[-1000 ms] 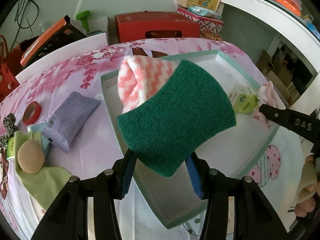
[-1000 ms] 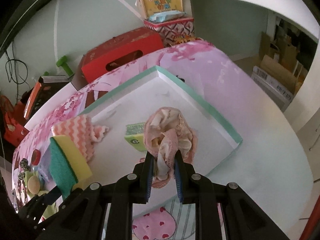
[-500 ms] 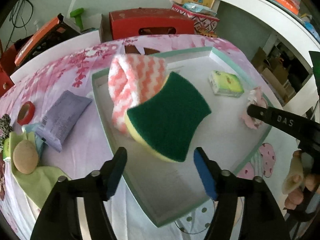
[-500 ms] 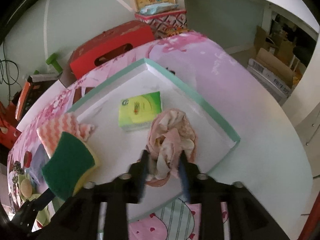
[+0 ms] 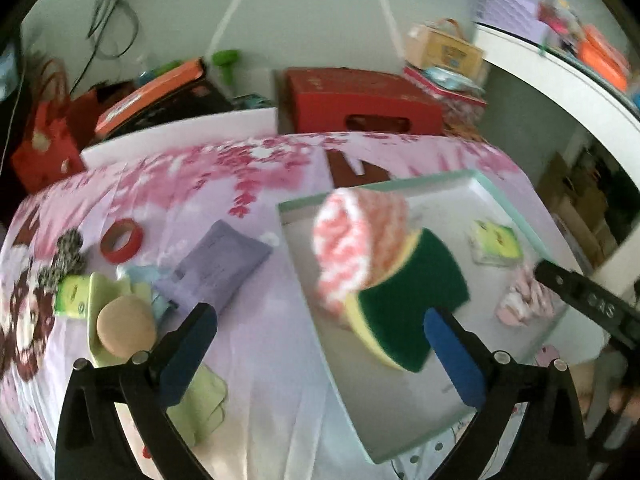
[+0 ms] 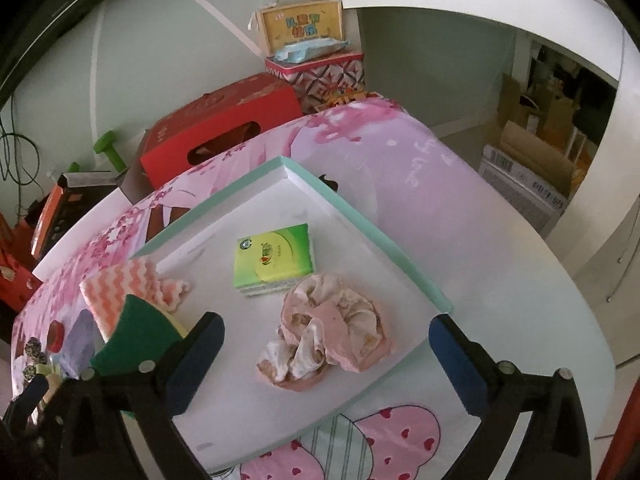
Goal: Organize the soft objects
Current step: 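Withdraw both open tools from the tray back toward the pile, then grasp the beige round puff with the right tool while the left tool grasps the green tissue pack, then carry the puff and tissue pack into the teal-rimmed tray and open both tools, then withdraw both open tools from the tray back toward the pile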
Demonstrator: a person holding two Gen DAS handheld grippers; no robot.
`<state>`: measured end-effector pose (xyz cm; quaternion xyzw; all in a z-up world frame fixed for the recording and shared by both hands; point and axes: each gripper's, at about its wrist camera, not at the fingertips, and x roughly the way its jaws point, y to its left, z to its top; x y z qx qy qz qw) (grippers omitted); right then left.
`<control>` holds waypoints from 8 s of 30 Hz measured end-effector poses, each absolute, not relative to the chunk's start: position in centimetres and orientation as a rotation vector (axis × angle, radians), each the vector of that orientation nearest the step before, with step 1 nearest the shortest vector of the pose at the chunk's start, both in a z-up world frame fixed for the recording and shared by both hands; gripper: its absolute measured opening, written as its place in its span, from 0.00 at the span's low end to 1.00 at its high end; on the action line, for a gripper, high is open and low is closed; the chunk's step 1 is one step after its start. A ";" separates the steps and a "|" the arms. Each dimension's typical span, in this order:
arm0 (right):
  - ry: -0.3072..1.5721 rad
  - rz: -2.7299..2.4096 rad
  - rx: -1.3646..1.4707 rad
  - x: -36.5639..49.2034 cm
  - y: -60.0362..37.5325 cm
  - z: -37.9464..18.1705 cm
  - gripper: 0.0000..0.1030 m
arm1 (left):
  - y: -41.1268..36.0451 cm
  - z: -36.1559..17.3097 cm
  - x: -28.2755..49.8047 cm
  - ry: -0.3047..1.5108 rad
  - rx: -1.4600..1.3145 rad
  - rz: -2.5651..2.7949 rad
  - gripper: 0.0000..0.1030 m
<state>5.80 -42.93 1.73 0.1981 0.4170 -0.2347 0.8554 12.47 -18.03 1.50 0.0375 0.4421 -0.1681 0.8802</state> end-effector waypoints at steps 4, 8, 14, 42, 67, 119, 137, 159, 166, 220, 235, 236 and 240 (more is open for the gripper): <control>0.872 -0.482 0.426 5.8 -42.9 1.7 1.00 | -17.0 1.3 13.2 0.936 0.034 -0.333 1.00; 0.874 -0.482 0.426 5.8 -42.9 1.7 1.00 | -17.0 1.1 13.2 0.937 0.046 -0.326 1.00; 0.874 -0.475 0.423 5.9 -42.7 1.8 1.00 | -16.8 1.1 13.1 0.946 0.050 -0.319 1.00; 0.673 0.002 0.292 11.4 -24.8 7.5 1.00 | 3.5 5.5 15.2 0.876 -0.149 0.075 1.00; 0.931 0.274 0.160 15.8 -12.6 -0.9 0.91 | 8.2 -0.7 18.6 1.047 -0.356 0.077 1.00; 0.989 0.259 0.140 15.9 -12.6 -2.0 0.51 | 6.8 -5.8 22.6 1.109 -0.332 0.097 0.77; 0.986 0.254 0.151 15.8 -12.9 -1.8 0.50 | 7.7 -4.2 21.4 1.121 -0.440 0.039 0.64; 0.842 0.182 0.234 14.0 -17.7 3.1 0.50 | 5.6 4.1 18.2 0.897 -0.429 -0.087 0.64; 0.797 0.046 0.305 12.8 -24.1 4.5 0.50 | 0.7 5.5 17.9 0.871 -0.335 -0.192 0.64; 0.900 -0.289 0.452 7.6 -40.4 2.5 0.80 | -21.0 0.5 10.1 1.060 0.102 -0.632 0.82; 0.896 -0.349 0.449 7.6 -40.9 2.2 1.00 | -15.1 0.8 13.8 1.005 0.005 -0.353 1.00; 0.896 -0.350 0.451 7.6 -40.9 2.2 1.00 | -14.9 0.8 13.9 1.005 0.000 -0.346 1.00; 0.900 -0.355 0.452 7.6 -41.0 2.1 1.00 | -14.0 0.9 14.3 0.999 -0.007 -0.315 1.00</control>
